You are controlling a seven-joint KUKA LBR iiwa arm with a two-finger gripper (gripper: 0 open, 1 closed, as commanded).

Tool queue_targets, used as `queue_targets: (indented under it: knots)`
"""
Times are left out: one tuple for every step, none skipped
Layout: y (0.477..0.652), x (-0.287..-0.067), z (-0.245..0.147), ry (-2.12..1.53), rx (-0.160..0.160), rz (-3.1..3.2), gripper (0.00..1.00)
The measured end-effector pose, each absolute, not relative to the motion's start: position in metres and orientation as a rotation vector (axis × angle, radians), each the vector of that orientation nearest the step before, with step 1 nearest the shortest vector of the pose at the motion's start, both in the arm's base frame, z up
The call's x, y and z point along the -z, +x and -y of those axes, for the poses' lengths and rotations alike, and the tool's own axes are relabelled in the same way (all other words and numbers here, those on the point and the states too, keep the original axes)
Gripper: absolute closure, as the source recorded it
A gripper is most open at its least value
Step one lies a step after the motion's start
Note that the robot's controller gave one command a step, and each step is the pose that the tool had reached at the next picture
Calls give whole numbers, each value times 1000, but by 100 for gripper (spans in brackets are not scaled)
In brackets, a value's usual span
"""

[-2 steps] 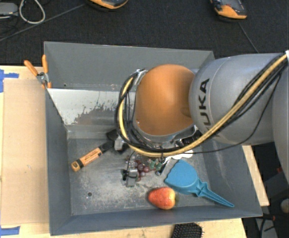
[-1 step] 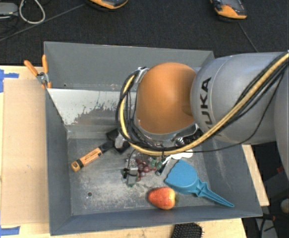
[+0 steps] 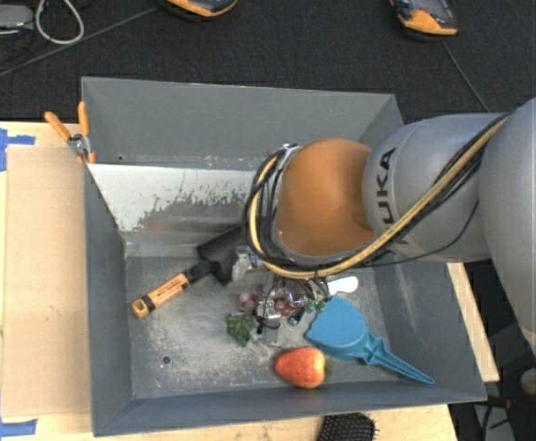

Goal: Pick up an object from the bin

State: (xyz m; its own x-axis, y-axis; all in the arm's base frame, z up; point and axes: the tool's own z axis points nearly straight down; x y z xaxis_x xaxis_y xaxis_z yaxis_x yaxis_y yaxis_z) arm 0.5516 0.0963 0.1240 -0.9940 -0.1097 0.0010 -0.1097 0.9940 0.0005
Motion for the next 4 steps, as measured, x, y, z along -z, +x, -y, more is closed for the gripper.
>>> queue_targets:
  knots:
    - [560,-67,-36,319,2,3128,0]
    - [561,-70,-53,936,3,3003,0]
    - [560,-69,-45,541,7,3098,0]
    - [561,-70,-53,990,7,2989,100]
